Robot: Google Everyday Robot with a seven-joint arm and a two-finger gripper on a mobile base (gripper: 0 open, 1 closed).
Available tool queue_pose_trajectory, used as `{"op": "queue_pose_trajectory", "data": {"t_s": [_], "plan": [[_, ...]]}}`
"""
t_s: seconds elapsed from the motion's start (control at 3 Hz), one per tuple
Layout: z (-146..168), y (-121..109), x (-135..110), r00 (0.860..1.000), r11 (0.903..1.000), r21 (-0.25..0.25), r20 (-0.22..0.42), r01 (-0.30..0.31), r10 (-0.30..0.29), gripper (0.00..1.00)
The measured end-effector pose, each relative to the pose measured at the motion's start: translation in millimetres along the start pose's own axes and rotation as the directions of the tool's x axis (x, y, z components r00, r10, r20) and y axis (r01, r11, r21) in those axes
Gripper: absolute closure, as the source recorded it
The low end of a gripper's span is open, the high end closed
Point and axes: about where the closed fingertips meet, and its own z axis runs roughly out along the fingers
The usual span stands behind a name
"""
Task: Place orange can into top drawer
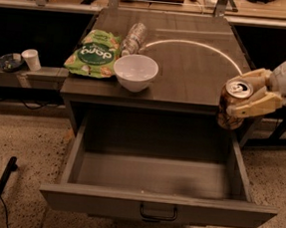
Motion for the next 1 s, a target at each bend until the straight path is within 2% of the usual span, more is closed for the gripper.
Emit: {"op": "queue_pose_trajectory", "data": {"t_s": [0.33, 0.67, 1.0], "plan": [[11.1, 18.0, -8.0, 0.976, 0.9884, 0.081, 0.187, -0.129, 0.112, 1.0], [31.3, 21.3, 10.7, 0.954, 0.9697, 0.106, 0.229, -0.22, 0.191, 1.0], [32.1, 21.4, 10.9, 0.954, 0.9697, 0.105, 0.228, -0.221, 0.192, 1.0]]}}
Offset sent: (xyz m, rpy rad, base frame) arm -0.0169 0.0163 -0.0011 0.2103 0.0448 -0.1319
